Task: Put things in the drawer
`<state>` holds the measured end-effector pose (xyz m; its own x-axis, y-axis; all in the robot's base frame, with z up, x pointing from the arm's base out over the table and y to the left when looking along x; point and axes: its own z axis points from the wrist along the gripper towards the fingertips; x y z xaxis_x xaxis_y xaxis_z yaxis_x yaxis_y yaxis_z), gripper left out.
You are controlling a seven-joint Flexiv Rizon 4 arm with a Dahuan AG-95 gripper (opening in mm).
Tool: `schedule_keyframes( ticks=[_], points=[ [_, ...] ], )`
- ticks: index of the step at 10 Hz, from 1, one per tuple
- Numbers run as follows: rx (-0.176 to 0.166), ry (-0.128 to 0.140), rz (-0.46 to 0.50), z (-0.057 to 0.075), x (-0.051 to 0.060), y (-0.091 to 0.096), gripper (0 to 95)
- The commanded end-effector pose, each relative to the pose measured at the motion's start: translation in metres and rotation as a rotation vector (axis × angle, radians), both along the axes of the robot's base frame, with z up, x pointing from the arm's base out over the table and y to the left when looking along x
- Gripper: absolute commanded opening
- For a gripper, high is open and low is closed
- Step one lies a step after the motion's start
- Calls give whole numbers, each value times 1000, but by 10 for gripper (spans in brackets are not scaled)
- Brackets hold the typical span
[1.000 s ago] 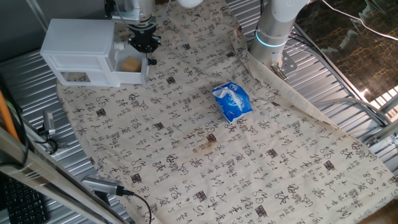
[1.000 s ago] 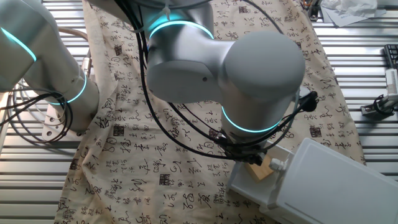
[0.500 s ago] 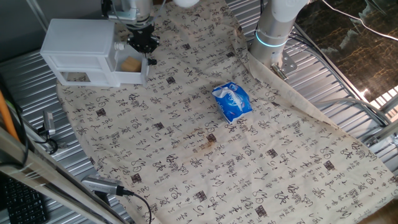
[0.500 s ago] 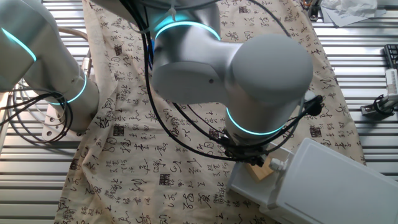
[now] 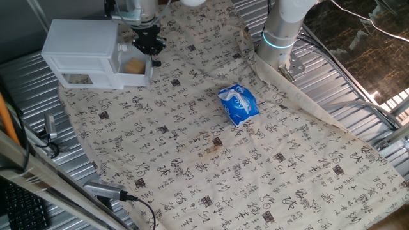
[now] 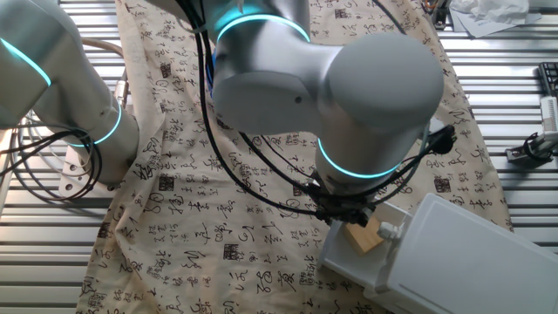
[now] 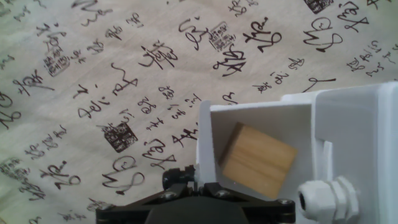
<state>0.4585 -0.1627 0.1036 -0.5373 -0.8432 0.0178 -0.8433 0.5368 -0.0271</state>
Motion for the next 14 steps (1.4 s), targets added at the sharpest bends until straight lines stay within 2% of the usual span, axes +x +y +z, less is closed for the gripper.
schedule_keyframes(
  ticks=[1, 4, 8, 14],
  points=[
    [-7, -1, -12, -1, 3, 8, 0],
    [-6, -3, -19, -3, 9, 14, 0],
    [-3, -13, -32, -14, 10, 20, 0],
    [-15, -25, -20, -21, 12, 20, 0]
  ],
)
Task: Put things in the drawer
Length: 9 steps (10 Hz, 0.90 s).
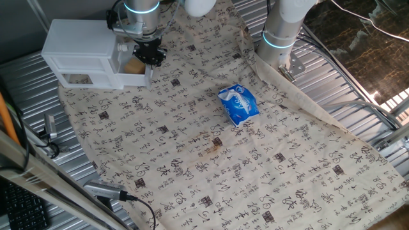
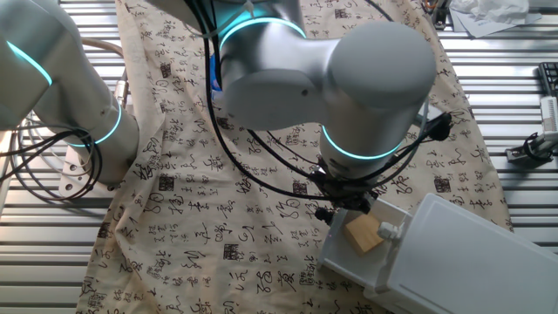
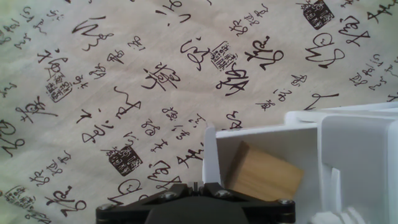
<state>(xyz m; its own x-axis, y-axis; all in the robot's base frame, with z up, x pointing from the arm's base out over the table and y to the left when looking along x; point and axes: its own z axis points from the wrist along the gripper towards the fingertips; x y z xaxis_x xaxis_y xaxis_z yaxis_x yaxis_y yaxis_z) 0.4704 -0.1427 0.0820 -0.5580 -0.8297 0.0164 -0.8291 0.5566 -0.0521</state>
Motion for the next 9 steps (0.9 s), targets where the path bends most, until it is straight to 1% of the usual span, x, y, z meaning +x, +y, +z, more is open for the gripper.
schedule_keyframes(
  ticks=[1, 2, 3, 7, 9],
  points=[
    [-7, -4, 8, 0, 0, 0, 0],
    [-17, -8, 16, 1, 0, 0, 0],
    [-18, -11, 21, 1, 2, -1, 0],
    [-15, -13, 27, 3, 6, -3, 0],
    [-17, -18, 41, 3, 11, -7, 0]
  ],
)
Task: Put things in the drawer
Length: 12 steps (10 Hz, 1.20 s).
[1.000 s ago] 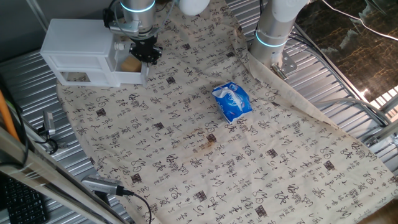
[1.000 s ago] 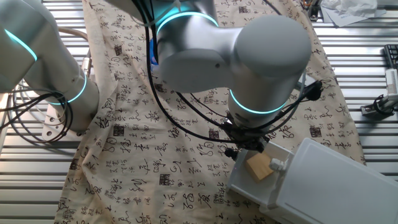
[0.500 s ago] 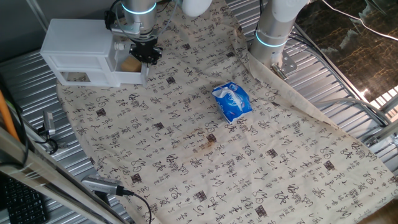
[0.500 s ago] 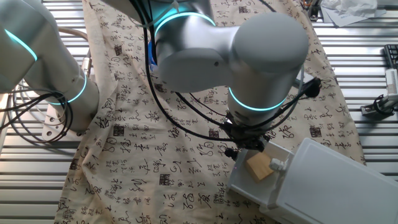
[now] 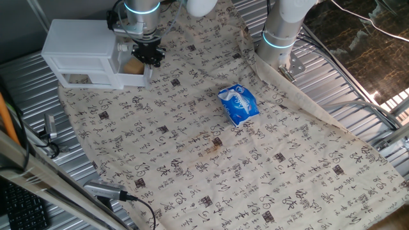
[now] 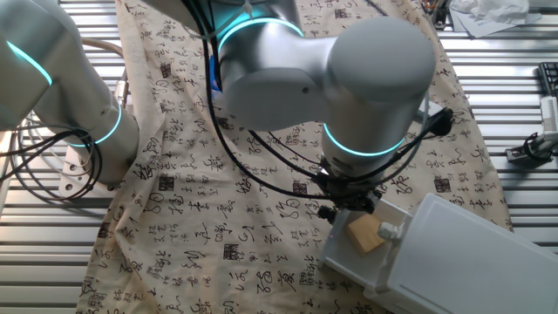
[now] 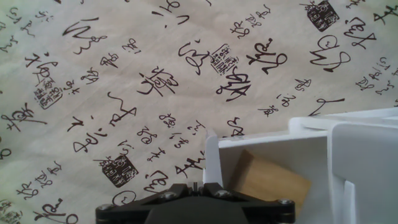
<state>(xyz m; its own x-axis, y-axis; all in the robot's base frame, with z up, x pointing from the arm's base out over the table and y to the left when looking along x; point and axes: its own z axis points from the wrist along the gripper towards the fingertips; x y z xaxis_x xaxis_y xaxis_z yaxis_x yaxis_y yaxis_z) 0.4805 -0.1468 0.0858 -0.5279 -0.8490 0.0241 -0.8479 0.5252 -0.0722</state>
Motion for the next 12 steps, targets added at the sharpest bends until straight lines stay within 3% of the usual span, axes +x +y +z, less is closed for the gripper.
schedule_keyframes(
  ticks=[1, 9, 12],
  points=[
    [1, -5, 8, -1, 2, -4, 0],
    [-4, -10, 40, 0, 12, -19, 0],
    [-10, -26, 43, 1, 18, -24, 0]
  ],
)
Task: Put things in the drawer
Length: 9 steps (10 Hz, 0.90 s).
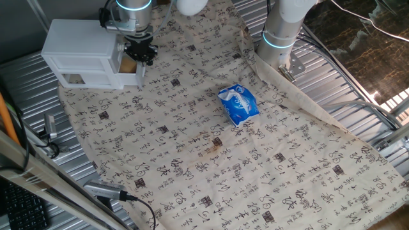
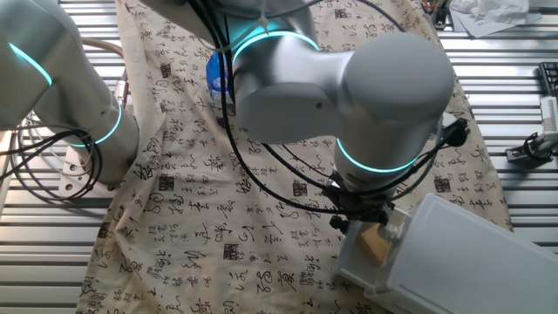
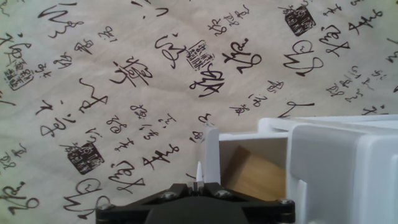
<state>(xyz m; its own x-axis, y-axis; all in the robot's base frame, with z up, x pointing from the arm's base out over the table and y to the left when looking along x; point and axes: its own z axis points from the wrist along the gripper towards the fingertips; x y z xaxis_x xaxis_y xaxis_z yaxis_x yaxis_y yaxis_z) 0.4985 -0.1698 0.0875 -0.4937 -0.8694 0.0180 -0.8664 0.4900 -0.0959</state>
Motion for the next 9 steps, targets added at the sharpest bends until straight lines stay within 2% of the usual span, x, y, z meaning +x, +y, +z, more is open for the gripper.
schedule_keyframes(
  ticks=[1, 5, 9],
  points=[
    [-3, -5, 1, 0, 2, -2, 0],
    [-10, -12, -1, 2, 9, -1, 0],
    [-8, -12, 26, 5, 19, -9, 0]
  ],
)
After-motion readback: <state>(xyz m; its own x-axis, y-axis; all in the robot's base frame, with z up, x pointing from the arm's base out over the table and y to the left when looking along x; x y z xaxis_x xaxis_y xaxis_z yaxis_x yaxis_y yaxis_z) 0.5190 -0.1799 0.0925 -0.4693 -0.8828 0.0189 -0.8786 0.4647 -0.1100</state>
